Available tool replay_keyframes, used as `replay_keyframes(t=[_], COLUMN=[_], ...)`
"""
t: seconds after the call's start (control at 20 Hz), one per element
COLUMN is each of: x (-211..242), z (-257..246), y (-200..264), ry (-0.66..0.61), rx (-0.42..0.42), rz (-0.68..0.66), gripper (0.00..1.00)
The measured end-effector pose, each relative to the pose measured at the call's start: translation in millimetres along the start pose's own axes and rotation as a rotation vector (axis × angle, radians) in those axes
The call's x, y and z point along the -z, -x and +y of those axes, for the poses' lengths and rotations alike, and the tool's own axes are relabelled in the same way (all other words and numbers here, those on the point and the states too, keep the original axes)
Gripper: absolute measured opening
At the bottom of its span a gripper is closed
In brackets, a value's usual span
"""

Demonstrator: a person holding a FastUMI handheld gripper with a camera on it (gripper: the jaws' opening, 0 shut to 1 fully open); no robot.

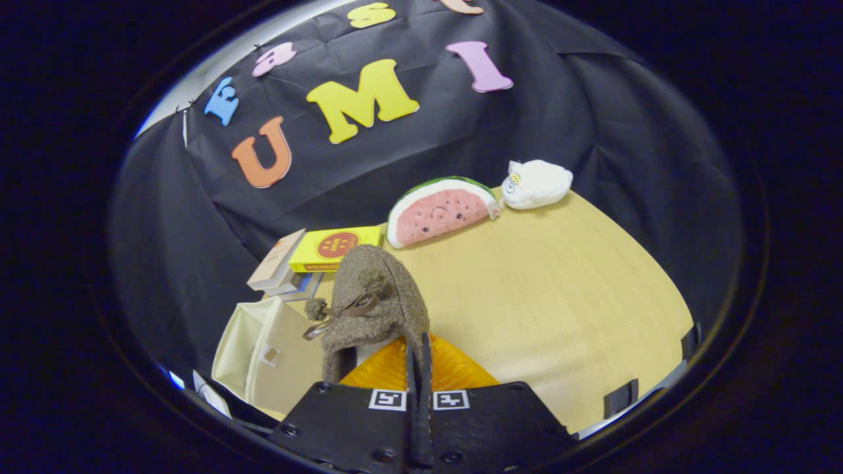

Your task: Open the storage box then place both shoes into the box .Put the left shoe in first, then the right shoe, with the right side of both shoes facing outward in a uniform manner.

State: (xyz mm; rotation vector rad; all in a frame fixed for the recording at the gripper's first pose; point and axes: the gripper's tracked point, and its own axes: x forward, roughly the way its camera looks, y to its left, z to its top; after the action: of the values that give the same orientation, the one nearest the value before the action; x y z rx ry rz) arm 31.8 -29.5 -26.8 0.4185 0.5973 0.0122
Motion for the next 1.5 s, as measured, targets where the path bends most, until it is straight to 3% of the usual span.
replay_keyframes(t=[0.3,0.5,0.7,1.0,1.5], x=[-2,15,40,72,125], z=[129,194,240,262,249], y=[4,-14,-33,-56,-73], ry=[0.013,0.021,-0.068,-0.116,-0.117], rx=[-0.101,-0.122,-0.131,-0.069,0.006], rz=[-0.036,-0.028,-0.039,-0.091,-0.056], gripper=[0.00,0.00,0.00,0.00,0.01])
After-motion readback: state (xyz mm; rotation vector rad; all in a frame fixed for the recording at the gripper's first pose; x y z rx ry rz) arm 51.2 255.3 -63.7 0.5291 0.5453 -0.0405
